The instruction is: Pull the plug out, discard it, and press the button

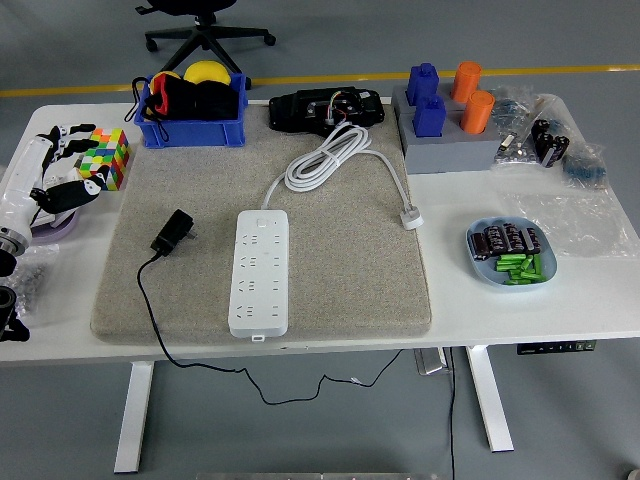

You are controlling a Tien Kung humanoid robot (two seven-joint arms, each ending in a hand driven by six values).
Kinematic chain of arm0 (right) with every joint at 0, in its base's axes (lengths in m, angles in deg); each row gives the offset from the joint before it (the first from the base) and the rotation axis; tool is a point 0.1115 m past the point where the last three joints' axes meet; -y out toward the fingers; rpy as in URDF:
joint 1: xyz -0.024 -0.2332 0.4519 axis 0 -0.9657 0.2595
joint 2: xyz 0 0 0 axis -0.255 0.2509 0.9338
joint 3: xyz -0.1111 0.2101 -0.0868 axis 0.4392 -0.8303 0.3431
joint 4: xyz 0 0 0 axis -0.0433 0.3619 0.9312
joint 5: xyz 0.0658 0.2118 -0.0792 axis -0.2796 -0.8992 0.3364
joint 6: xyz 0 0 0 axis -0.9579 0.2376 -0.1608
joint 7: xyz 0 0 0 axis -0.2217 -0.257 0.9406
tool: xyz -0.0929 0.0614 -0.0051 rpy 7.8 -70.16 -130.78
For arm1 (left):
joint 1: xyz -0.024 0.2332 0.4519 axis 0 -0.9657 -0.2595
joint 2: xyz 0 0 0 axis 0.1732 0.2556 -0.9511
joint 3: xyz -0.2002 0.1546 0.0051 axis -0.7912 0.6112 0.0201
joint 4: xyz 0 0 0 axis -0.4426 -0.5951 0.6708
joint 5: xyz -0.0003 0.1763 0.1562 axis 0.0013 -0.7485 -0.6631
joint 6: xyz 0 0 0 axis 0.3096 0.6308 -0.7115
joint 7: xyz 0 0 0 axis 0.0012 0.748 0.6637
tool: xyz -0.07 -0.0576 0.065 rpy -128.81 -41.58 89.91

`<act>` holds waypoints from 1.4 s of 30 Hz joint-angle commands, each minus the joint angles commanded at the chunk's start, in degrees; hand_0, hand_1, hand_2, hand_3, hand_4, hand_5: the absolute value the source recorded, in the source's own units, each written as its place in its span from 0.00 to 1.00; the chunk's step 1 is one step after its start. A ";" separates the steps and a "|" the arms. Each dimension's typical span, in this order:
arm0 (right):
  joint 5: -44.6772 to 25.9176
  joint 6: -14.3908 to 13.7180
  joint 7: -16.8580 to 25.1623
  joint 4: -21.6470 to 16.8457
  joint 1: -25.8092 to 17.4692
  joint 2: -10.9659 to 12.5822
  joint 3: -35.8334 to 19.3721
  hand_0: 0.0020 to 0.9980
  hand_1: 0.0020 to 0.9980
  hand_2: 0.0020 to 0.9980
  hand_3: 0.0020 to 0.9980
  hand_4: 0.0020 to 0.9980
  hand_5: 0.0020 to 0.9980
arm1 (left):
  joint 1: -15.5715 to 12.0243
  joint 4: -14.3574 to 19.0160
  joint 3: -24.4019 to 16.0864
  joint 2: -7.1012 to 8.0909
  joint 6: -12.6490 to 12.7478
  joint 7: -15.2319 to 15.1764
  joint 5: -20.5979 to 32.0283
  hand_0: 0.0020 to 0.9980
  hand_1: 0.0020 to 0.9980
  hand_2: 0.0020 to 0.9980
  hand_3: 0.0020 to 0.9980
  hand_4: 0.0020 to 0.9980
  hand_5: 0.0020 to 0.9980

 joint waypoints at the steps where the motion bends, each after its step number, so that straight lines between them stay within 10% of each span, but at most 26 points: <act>1: -0.01 0.00 0.00 0.01 0.00 -0.01 0.05 0.73 0.68 0.66 0.65 0.75 0.61 | -0.06 -0.15 -0.15 -0.16 -0.14 0.16 -0.05 0.81 0.78 0.72 0.80 0.65 0.00; 42: 0.18 0.09 -0.07 -0.12 -0.52 -0.64 -0.43 0.73 0.68 0.66 0.65 0.75 0.61 | -1.41 1.04 -2.10 -0.82 -1.81 1.81 -1.67 0.80 0.75 0.71 0.80 0.64 0.00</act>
